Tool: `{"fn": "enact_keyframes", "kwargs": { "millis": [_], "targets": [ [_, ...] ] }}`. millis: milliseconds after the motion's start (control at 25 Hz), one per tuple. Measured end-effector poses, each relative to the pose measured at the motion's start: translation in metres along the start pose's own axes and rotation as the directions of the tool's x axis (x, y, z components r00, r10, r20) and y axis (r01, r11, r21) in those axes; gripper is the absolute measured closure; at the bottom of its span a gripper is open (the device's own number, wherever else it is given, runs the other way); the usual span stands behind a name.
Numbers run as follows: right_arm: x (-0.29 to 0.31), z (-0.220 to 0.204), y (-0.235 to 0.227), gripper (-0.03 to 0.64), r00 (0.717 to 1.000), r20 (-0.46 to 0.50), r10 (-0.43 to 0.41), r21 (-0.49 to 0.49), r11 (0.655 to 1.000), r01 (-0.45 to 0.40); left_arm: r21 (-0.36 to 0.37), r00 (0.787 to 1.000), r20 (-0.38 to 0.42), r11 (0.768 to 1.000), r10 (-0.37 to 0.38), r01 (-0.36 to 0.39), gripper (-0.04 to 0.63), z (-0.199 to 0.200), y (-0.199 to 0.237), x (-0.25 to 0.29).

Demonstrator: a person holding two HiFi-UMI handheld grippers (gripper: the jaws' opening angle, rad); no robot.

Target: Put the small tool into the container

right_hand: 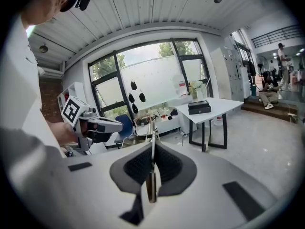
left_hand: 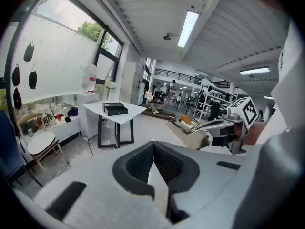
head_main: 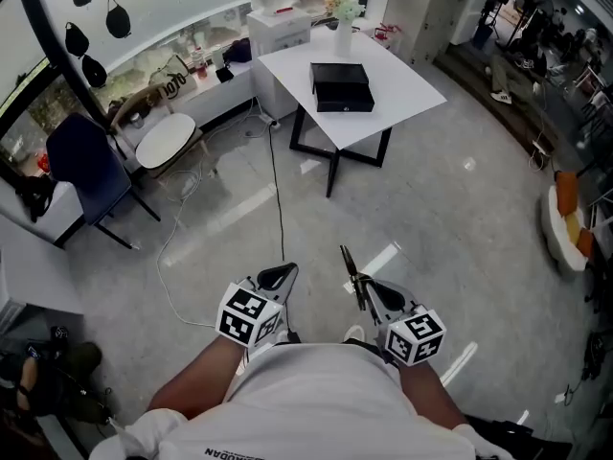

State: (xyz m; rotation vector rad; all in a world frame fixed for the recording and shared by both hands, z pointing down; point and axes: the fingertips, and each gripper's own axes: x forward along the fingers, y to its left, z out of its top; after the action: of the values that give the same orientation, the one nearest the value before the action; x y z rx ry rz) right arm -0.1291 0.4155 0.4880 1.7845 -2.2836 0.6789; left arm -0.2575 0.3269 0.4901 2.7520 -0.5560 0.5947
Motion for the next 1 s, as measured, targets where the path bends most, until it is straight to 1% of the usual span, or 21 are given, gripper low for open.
{"fn": "enact_keyframes", "kwargs": {
  "millis": [280,360,520,600,680,800,1000],
  "targets": [
    [0.007,0.003,0.016,0.607,1.0,0.027,-0.001,0.031,1.0,0.0,-0.008,1.0,-0.013,1.0,-0.029,0.029,0.586,-0.006,0.009,-0.006],
    [0.01,-0.002,0.022,0.607,1.0,0.019,-0.006,0.041,0.999,0.005,-0.011,0.999,-0.021,0.999,-0.034,0.034,0.586,-0.013,0.011,-0.009],
    [0.016,-0.014,0.029,0.607,1.0,-0.016,-0.003,0.046,0.999,0.003,0.01,0.998,-0.049,0.999,-0.031,0.032,0.586,-0.029,0.016,-0.01],
    [0.018,-0.015,0.027,0.607,1.0,-0.027,-0.003,0.048,0.999,0.005,-0.011,0.998,-0.055,0.999,-0.037,0.036,0.586,-0.034,0.017,-0.007],
    [0.02,-0.011,0.019,0.607,1.0,-0.026,-0.005,0.049,0.999,0.006,-0.03,0.998,-0.054,0.999,-0.043,0.041,0.586,-0.033,0.02,0.0],
    [0.025,-0.002,0.0,0.607,1.0,-0.01,-0.013,0.055,0.998,0.013,-0.029,0.998,-0.054,0.999,-0.045,0.043,0.586,-0.025,0.023,0.017],
    [0.048,0.017,-0.049,0.607,1.0,0.01,-0.005,0.079,0.997,0.005,-0.027,0.998,-0.062,0.999,-0.019,0.017,0.586,-0.005,0.035,0.052]
  ]
}}
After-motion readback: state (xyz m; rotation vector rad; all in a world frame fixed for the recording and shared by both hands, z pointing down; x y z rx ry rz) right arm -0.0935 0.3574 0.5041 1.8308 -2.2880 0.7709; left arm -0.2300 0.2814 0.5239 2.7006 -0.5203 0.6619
